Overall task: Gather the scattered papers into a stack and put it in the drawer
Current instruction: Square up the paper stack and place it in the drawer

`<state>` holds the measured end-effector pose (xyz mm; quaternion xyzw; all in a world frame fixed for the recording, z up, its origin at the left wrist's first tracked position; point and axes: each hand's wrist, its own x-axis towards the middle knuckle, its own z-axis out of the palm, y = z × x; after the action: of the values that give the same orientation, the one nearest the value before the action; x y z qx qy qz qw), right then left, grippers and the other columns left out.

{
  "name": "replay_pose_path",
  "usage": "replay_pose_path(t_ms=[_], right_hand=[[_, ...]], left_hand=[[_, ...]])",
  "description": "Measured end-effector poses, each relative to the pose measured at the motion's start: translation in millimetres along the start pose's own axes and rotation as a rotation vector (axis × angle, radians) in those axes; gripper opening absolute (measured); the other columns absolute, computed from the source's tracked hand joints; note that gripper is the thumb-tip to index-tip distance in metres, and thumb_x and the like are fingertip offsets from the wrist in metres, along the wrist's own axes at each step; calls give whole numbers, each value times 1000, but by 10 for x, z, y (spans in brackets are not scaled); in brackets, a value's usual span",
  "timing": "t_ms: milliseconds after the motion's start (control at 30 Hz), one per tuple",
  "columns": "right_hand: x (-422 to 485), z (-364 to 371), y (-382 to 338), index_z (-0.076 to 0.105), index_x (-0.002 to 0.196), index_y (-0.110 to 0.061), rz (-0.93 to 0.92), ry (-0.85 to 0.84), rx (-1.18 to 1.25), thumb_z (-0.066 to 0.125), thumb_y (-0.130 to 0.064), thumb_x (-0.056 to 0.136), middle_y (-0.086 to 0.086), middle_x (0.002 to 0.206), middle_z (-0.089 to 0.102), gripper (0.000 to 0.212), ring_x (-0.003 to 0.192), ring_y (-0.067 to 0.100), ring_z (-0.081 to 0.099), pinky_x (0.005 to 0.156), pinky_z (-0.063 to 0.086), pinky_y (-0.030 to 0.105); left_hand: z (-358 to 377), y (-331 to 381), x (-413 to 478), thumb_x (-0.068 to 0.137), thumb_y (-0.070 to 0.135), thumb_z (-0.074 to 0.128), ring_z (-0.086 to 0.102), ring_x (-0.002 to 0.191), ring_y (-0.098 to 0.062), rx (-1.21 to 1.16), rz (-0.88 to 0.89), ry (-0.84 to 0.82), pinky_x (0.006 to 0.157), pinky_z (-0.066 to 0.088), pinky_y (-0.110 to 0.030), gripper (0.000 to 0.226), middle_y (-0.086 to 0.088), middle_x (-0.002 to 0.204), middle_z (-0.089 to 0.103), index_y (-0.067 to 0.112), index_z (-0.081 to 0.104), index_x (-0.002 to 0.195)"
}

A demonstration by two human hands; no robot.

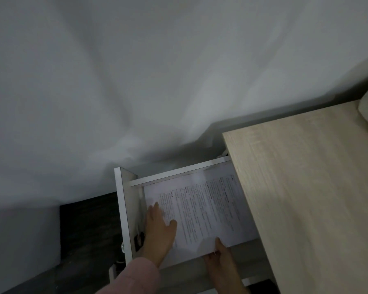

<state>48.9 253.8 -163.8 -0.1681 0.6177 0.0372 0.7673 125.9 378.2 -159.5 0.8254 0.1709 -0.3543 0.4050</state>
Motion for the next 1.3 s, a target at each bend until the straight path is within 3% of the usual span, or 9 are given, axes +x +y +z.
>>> replay_pose_path(t_ms=[100,200,300,433,567,900,1067,1167,1300], right_hand=[[73,-56,-27,43,125,-10,24,24,-99,39,-11,97,8,90,56,28,79,23,52,76,46,34],[73,-127,-100,50,102,-9,-7,114,-200,42,-10,94,4,79,51,11,69,16,45,61,33,24],[30,-151,-248,52,77,-16,-23,114,-214,43,-8,93,3,76,47,20,67,14,43,68,34,24],[-20,-129,-339,44,69,-22,-45,85,-187,43,-5,92,2,69,40,29,62,14,37,71,33,22],[24,-172,-287,50,73,-15,-57,119,-225,43,-3,90,2,79,47,23,74,14,44,90,30,27],[92,-129,-408,45,67,-13,-36,57,-271,45,2,86,2,70,39,25,63,18,36,62,32,26],[-18,-210,-428,45,69,-17,-27,82,-287,43,-1,89,2,73,37,25,70,20,38,90,38,27],[-231,-201,-432,51,77,-14,-23,44,-416,43,-5,93,5,82,48,20,97,25,44,104,32,34],[-732,-102,-501,60,104,-14,-290,-195,-833,47,1,92,4,102,66,24,95,13,61,84,47,11]], left_hand=[[38,-101,89,88,7,52,44,120,-25,-274,-154,42,102,37,-36,42,-13,136,43,8,38,128],[46,-136,149,86,1,52,52,101,-23,-393,-195,102,83,39,-29,26,-15,120,54,14,44,107],[23,-131,161,86,0,53,55,103,-26,-516,-181,113,87,43,-33,24,-12,115,57,19,49,100],[-13,-164,116,86,3,55,55,112,-28,-600,-167,42,102,41,-44,38,-8,122,58,16,49,121],[-45,-191,41,87,3,54,55,111,-25,-631,-132,9,94,44,-37,48,-5,123,59,19,45,131],[-73,-156,103,89,9,52,47,120,-24,-618,-140,-21,102,35,-36,63,-3,139,47,24,26,145],[-67,-108,82,88,5,54,46,122,-26,-566,-134,-18,106,35,-42,63,-7,141,45,19,27,143],[-80,0,-30,90,6,52,33,135,-24,-473,-89,-26,115,24,-40,71,-2,149,31,19,13,148],[-192,150,-352,93,14,49,7,145,-13,-112,189,-24,113,8,-24,73,4,158,2,22,1,148]])
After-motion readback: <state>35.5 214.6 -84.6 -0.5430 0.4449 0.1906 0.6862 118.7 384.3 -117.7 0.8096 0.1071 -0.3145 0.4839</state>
